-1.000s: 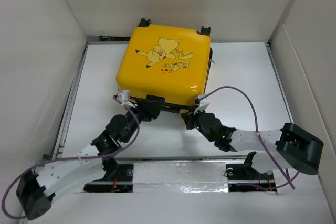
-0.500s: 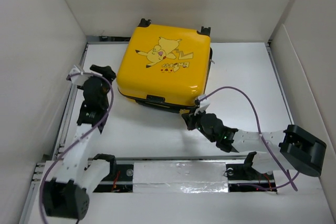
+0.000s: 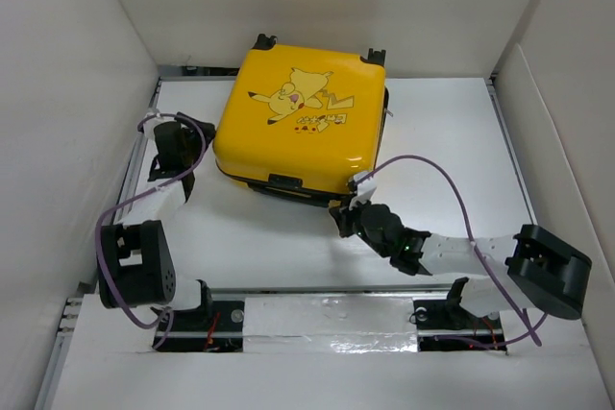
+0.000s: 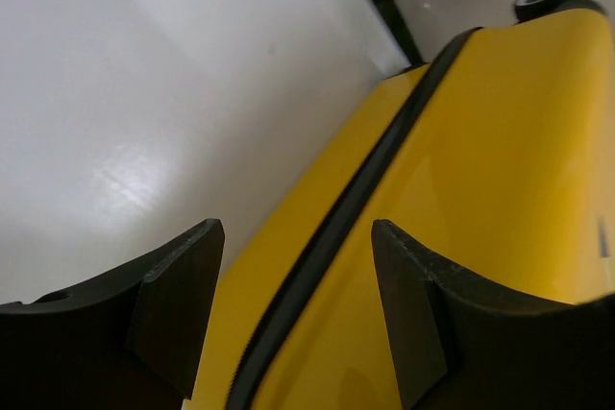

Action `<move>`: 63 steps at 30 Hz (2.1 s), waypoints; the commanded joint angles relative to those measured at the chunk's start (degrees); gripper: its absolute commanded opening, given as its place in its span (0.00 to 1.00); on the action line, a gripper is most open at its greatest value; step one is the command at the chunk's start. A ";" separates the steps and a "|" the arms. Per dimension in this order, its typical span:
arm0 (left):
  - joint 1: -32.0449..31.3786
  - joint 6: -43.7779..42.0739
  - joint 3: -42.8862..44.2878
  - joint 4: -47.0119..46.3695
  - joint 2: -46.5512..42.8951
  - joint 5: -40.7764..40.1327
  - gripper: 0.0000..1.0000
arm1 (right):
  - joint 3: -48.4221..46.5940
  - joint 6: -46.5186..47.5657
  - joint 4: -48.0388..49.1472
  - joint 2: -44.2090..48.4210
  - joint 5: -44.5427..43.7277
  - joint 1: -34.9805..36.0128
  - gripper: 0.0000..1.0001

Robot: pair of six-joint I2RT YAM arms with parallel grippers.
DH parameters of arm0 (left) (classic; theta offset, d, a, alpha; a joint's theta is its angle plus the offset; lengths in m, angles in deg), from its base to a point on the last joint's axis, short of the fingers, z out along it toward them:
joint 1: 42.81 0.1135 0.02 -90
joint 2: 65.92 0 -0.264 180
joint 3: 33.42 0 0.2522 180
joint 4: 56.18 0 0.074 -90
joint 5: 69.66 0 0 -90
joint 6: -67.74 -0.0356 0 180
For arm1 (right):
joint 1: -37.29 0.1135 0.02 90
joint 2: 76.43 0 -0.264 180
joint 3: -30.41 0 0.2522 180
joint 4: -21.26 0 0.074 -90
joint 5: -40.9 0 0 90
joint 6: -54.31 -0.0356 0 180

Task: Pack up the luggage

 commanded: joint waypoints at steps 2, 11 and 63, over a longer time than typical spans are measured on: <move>-7.02 -0.14 1.32 -5.27 2.45 7.16 0.60 | -5.91 1.64 1.29 -5.85 6.01 2.94 0.00; -18.81 1.35 -7.38 -11.43 -4.05 11.81 0.59 | -18.48 8.40 6.56 -18.96 10.93 9.97 0.00; -25.50 -16.31 94.58 24.62 62.39 25.96 0.99 | 1.31 3.13 -36.14 33.25 11.98 8.21 0.66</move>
